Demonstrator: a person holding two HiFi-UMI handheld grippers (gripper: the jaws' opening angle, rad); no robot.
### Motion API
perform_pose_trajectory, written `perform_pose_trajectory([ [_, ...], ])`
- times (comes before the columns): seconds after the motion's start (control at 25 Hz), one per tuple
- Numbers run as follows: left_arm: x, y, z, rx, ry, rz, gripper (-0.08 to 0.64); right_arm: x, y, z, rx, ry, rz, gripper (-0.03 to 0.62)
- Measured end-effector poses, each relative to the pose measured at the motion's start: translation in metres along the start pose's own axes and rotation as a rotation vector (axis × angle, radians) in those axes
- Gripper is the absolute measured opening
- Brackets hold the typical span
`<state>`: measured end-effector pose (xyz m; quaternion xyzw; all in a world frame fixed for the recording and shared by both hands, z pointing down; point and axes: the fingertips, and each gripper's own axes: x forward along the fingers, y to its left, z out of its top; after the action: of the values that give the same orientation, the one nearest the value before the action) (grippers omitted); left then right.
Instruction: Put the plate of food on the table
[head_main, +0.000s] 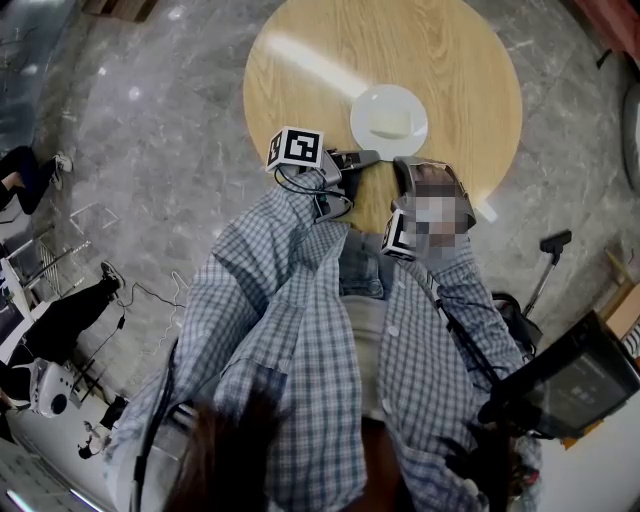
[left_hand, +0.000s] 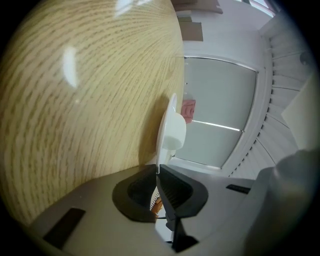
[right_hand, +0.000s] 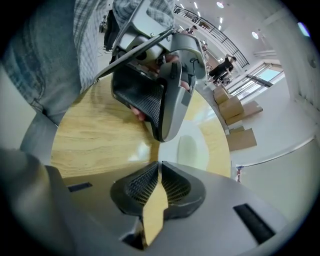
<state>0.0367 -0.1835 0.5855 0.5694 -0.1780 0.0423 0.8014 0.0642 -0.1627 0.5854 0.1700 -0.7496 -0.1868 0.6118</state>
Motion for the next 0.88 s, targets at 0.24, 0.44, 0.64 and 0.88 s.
perform_pose_trajectory([
  [0.24, -0.012, 0.006, -0.001, -0.028, -0.045, -0.016, 0.020, 0.006, 0.003, 0.004, -0.004, -0.002, 0.010, 0.029],
  [0.44, -0.025, 0.004, -0.006, -0.034, -0.061, -0.049, 0.020, 0.008, 0.001, 0.003, -0.010, 0.002, 0.003, 0.029],
  [0.64, -0.036, 0.002, -0.009, 0.002, -0.075, -0.065, 0.020, 0.005, 0.006, 0.005, 0.031, 0.009, 0.005, 0.030],
  [0.88, -0.030, -0.009, -0.007, 0.075, -0.076, -0.077, 0.018, 0.000, -0.001, -0.001, 0.127, 0.005, -0.011, 0.029],
])
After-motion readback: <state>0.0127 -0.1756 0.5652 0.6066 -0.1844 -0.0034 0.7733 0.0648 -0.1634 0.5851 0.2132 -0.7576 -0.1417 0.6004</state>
